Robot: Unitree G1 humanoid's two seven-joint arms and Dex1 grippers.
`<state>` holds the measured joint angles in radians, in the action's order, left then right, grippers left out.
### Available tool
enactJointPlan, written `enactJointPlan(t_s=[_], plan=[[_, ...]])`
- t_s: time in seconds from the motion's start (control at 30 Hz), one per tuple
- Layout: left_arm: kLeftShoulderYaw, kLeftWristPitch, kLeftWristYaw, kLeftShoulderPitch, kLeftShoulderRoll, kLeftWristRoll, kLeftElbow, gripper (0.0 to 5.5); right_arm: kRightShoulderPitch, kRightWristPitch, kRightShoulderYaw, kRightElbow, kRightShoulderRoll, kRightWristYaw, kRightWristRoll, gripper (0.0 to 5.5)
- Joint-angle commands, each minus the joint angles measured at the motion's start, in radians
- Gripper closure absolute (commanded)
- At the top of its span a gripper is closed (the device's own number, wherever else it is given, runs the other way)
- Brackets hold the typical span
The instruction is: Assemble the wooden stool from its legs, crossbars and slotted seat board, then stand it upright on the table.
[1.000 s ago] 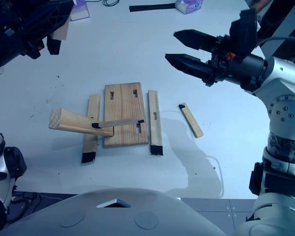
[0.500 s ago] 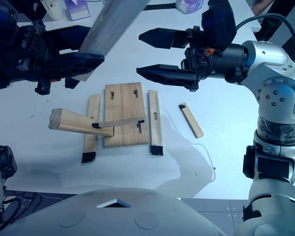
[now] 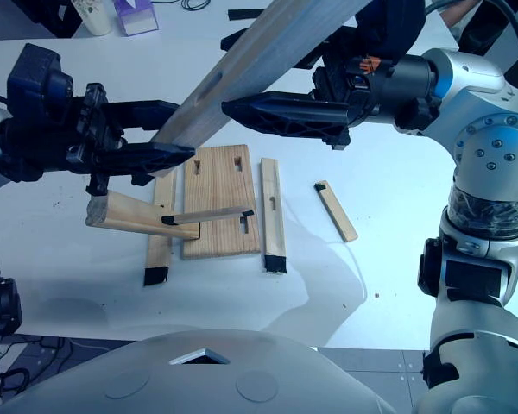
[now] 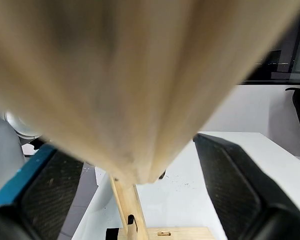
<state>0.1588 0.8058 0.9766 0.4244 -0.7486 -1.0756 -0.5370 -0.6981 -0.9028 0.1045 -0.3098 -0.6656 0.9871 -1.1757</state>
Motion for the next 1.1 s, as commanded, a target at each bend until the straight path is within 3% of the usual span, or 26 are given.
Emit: enactJointPlan(t_s=[0.03,0.23,0.6,0.93,0.97,1.1], plan=[[-0.014,-0.009,0.003,0.000,-0.018,0.017,-0.014,3.50,-0.022,-0.009,-0.021,-0.022,0.002,0.007,0.012,1.68],[-0.016,-0.004,0.000,0.004,-0.021,0.016,-0.014,3.50,-0.003,-0.006,-0.040,-0.049,-0.014,0.029,0.028,1.68],[-0.025,-0.009,0.012,0.007,-0.031,0.029,-0.008,3.50,0.010,0.000,-0.045,-0.063,-0.013,0.044,0.045,3.41],[-0.038,-0.003,-0.051,0.034,-0.022,0.062,0.028,3.50,0.037,0.024,-0.047,-0.070,-0.009,0.041,0.083,3.49],[-0.045,0.003,-0.072,0.045,-0.016,0.075,0.045,3.14,0.038,0.029,-0.044,-0.070,-0.005,0.035,0.083,3.49],[-0.069,-0.025,-0.105,0.065,0.000,0.146,0.093,2.53,0.032,0.062,-0.028,-0.062,0.018,0.008,0.102,3.49]])
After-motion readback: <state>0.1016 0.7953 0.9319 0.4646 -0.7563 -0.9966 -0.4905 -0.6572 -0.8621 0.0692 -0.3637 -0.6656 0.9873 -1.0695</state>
